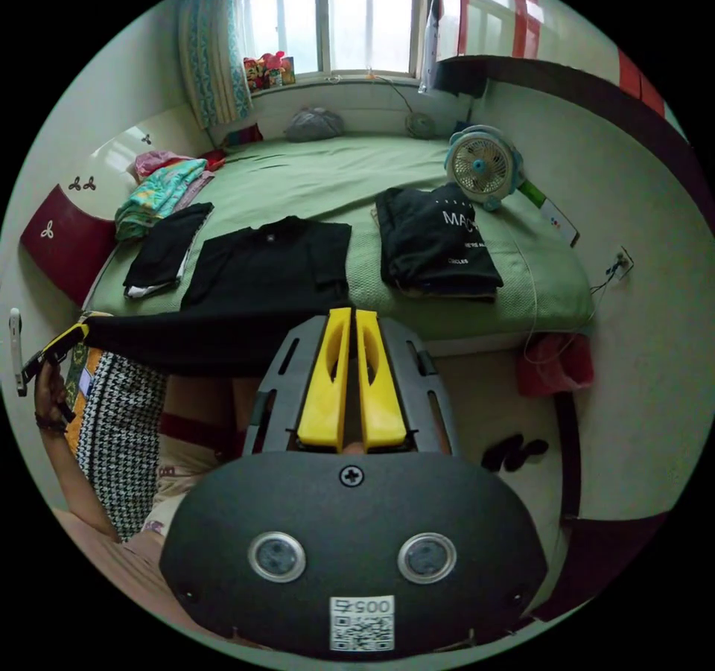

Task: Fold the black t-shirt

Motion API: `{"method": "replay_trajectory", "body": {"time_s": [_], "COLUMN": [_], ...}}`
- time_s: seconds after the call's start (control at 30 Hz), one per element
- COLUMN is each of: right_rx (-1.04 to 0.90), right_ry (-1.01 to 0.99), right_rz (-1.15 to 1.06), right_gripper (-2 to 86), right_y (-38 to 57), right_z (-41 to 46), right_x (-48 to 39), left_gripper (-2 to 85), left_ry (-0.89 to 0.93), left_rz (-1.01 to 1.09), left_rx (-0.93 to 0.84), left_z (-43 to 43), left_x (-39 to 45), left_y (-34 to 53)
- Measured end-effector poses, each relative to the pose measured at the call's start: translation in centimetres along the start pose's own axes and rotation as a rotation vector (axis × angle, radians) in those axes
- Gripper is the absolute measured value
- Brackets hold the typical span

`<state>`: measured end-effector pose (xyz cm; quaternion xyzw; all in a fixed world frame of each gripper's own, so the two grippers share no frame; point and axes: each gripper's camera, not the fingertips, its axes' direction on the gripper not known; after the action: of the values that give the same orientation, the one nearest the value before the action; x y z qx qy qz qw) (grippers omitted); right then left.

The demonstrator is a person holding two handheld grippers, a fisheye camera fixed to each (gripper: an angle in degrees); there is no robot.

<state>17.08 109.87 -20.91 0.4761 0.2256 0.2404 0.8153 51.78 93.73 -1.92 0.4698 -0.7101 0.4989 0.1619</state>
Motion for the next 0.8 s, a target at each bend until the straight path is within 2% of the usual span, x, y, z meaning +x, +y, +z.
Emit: {"method": "replay_trajectory", "body": {"time_s": [0.43, 0.67, 0.8], "right_rx": [-0.001, -0.026, -0.106], "right_ry": [0.067, 0.109, 0.127], "right_rz": [-0.011, -0.042, -0.065], "right_gripper": [-1.6, -1.6, -0.6], "right_y": [-9.5, -18.9, -25.8], "right_z": [5.9, 12.4, 19.8], "right_x": [-1.3, -2.5, -3.9], "left_gripper": [1.4, 1.9, 3.8], "left_ry": [-0.019, -0.020, -0.061], "left_rz": [0.055, 0.073, 0.049], "left_rx": [0.005, -0.066, -0.132], "left_z": [4.7, 12.2, 19.1], "left_x": [0.3, -0.1, -0.3], "left_y": [-10.8, -22.0, -28.5]}}
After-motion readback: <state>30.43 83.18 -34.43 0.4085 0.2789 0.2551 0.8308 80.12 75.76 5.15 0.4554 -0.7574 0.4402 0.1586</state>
